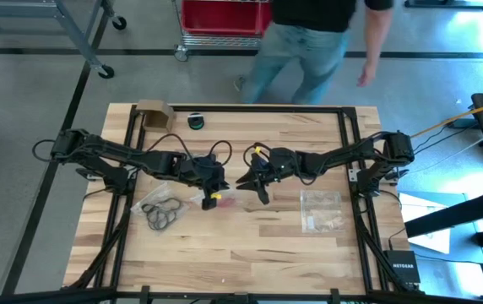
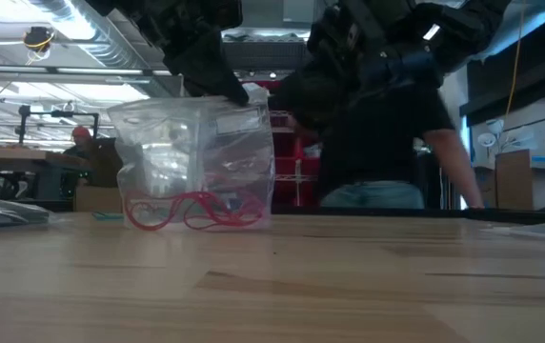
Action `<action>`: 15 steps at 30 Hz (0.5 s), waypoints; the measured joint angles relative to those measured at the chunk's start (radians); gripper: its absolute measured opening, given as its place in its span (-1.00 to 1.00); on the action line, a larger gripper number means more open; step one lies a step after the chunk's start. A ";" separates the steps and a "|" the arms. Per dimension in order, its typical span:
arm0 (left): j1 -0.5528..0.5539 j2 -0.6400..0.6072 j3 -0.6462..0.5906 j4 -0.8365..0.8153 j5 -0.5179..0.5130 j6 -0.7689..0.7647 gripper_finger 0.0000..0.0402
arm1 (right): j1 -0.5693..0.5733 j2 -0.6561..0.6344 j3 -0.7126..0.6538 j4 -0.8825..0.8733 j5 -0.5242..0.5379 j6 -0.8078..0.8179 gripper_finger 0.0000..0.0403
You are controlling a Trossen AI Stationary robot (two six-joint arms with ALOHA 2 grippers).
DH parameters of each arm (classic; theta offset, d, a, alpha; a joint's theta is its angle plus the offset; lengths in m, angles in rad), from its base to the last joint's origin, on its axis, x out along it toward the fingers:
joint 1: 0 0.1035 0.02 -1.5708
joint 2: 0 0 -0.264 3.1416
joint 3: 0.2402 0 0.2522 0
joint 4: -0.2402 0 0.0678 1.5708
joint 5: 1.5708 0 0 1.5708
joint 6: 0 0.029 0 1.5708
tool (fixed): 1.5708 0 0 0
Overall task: Sort rubber bands
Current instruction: Close the transparent zip bag
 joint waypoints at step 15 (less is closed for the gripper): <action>0.002 0.000 0.000 0.034 0.001 -0.013 -0.92 | 0.028 0.089 0.059 0.090 0.078 -0.005 -0.19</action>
